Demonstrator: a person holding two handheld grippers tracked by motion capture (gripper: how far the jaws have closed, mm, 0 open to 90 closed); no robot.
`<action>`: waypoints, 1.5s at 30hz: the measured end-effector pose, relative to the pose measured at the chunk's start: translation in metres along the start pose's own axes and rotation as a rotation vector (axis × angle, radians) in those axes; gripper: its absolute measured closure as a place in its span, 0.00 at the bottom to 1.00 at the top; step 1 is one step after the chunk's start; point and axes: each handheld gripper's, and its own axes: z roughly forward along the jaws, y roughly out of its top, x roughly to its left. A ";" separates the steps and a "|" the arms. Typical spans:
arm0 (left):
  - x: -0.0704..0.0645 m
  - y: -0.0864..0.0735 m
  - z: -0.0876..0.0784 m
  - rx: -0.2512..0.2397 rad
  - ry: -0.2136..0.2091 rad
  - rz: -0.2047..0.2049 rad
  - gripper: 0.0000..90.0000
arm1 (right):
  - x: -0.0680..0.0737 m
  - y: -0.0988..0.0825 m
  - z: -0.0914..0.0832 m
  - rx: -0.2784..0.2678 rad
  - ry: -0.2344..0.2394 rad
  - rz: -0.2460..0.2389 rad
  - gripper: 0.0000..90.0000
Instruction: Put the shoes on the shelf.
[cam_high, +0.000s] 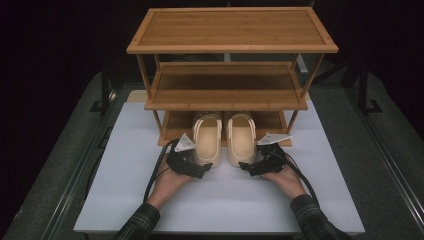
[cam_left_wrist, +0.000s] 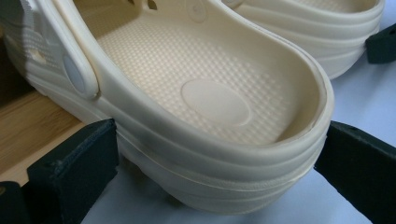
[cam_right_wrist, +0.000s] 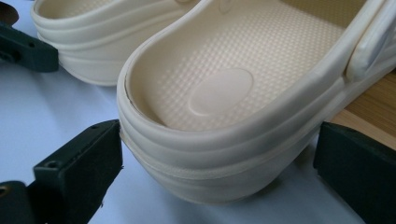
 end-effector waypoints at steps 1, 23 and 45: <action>-0.001 0.001 0.002 -0.003 0.001 0.001 0.00 | 0.001 0.001 0.001 0.000 -0.001 0.003 0.02; 0.008 0.021 0.009 0.022 0.025 0.005 0.03 | 0.002 0.019 0.011 0.017 -0.044 0.029 0.08; 0.049 0.036 0.045 -0.041 0.043 -0.071 0.03 | -0.034 0.042 0.046 0.018 -0.092 0.052 0.07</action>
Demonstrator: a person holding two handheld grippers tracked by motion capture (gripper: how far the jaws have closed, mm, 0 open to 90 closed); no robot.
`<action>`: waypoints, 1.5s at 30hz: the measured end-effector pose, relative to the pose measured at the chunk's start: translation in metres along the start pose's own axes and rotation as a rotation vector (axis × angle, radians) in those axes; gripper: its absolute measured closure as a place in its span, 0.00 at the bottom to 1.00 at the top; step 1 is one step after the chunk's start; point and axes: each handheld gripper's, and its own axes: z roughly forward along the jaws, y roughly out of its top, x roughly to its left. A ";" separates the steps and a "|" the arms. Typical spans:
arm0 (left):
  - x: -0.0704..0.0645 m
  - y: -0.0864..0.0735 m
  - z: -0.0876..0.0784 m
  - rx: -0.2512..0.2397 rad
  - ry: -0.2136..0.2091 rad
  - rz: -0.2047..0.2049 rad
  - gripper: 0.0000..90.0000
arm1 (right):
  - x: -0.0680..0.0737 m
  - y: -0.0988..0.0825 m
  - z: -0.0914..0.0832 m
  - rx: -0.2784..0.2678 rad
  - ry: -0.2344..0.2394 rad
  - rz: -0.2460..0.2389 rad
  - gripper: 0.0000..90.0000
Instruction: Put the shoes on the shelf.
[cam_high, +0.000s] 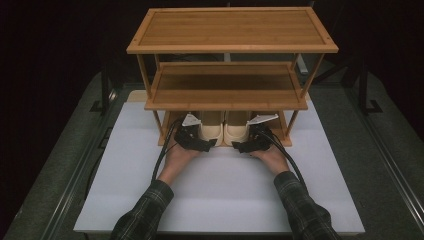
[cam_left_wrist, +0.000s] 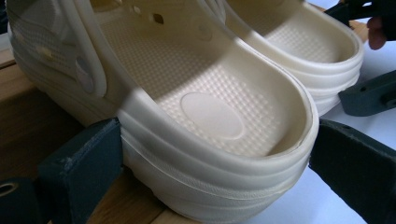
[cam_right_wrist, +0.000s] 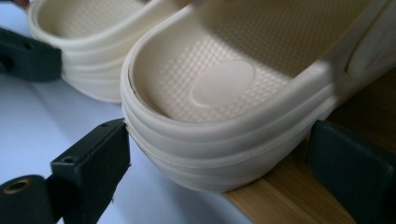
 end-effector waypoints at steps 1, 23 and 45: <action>0.001 0.000 0.001 -0.002 0.000 0.002 0.03 | 0.000 0.000 0.000 -0.002 -0.001 0.000 0.07; 0.005 0.004 -0.010 -0.002 -0.015 -0.021 0.06 | -0.005 -0.001 -0.008 -0.035 -0.019 0.007 0.05; -0.009 -0.047 -0.097 0.113 -0.025 0.092 0.04 | 0.013 -0.045 -0.078 -0.062 -0.016 -0.033 0.00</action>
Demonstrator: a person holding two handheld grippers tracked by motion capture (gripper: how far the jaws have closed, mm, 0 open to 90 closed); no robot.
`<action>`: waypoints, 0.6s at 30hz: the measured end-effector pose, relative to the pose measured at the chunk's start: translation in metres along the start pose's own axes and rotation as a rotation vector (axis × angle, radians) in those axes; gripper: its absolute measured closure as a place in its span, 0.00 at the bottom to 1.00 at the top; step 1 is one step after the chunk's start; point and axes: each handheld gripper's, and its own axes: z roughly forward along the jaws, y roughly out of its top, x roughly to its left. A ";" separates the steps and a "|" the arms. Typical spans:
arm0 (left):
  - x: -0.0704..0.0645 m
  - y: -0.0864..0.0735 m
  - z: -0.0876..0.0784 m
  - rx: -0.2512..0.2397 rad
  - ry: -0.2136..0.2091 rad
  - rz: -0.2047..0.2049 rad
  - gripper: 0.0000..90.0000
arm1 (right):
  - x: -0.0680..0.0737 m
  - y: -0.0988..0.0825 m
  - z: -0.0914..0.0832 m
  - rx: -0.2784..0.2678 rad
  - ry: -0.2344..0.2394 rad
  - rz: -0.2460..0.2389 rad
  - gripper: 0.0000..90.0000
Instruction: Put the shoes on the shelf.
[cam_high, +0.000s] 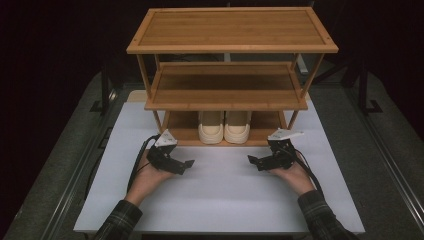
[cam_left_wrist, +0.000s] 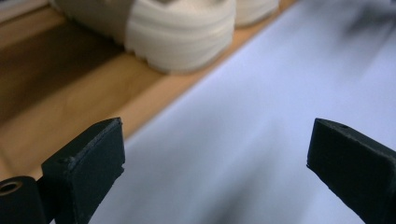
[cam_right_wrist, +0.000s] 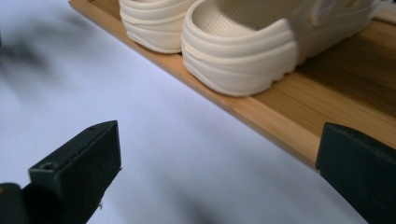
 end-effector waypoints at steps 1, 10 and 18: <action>-0.002 -0.004 -0.004 0.003 0.001 0.001 0.04 | 0.000 -0.002 -0.004 0.001 0.001 0.001 0.00; -0.016 -0.041 -0.051 0.036 0.028 0.047 0.04 | 0.001 -0.039 -0.038 0.014 -0.039 -0.008 0.00; -0.011 -0.081 -0.081 0.080 0.089 0.014 0.04 | -0.007 -0.068 -0.065 0.071 -0.082 0.007 0.00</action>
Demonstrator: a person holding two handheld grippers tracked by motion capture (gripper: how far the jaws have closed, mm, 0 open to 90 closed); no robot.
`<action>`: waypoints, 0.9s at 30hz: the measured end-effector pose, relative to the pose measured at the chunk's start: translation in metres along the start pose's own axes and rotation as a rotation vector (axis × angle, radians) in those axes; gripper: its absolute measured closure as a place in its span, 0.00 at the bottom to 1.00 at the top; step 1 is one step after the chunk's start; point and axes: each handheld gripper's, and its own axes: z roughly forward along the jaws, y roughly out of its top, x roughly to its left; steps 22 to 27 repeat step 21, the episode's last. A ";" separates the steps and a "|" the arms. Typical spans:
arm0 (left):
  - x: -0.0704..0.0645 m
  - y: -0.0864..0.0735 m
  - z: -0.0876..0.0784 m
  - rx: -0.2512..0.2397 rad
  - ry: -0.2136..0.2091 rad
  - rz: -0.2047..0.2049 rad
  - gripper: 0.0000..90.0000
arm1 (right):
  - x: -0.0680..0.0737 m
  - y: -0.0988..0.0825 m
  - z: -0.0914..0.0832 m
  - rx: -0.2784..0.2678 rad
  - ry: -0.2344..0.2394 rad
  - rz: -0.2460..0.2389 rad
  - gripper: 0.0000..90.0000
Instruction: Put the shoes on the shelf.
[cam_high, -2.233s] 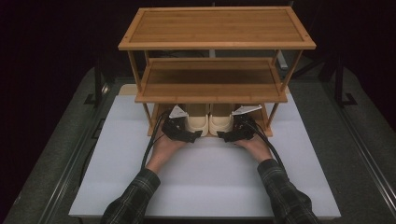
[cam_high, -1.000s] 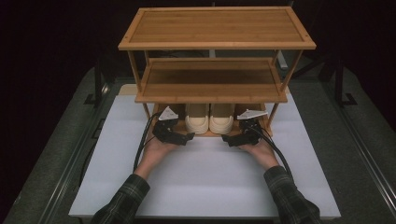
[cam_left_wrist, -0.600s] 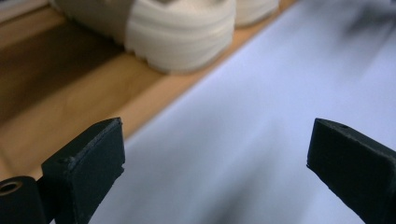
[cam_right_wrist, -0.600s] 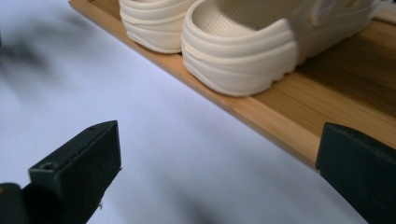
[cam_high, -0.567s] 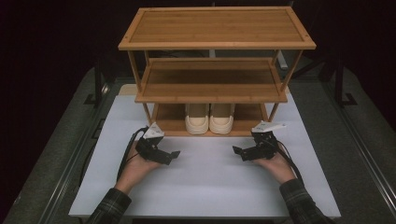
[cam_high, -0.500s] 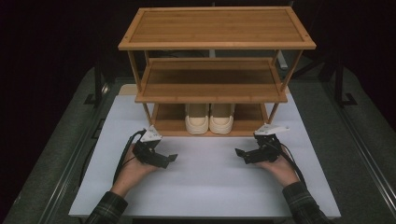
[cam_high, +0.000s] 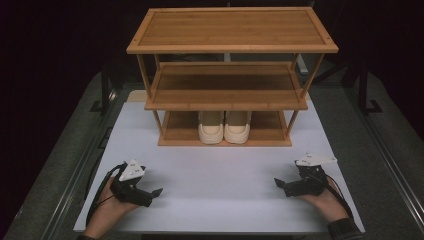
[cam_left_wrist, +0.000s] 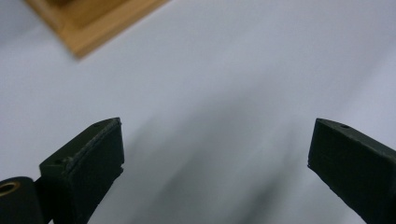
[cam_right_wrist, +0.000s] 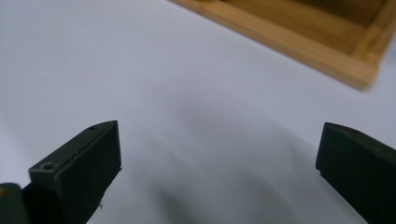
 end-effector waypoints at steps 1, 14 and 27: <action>0.001 -0.006 -0.004 0.008 0.006 -0.010 0.03 | -0.001 -0.003 -0.002 0.005 -0.003 0.004 0.00; 0.010 -0.042 -0.009 0.022 0.003 -0.073 0.03 | -0.016 -0.041 -0.020 0.092 -0.064 0.025 0.00; 0.010 -0.042 -0.009 0.021 0.003 -0.077 0.03 | -0.016 -0.042 -0.020 0.093 -0.064 0.025 0.00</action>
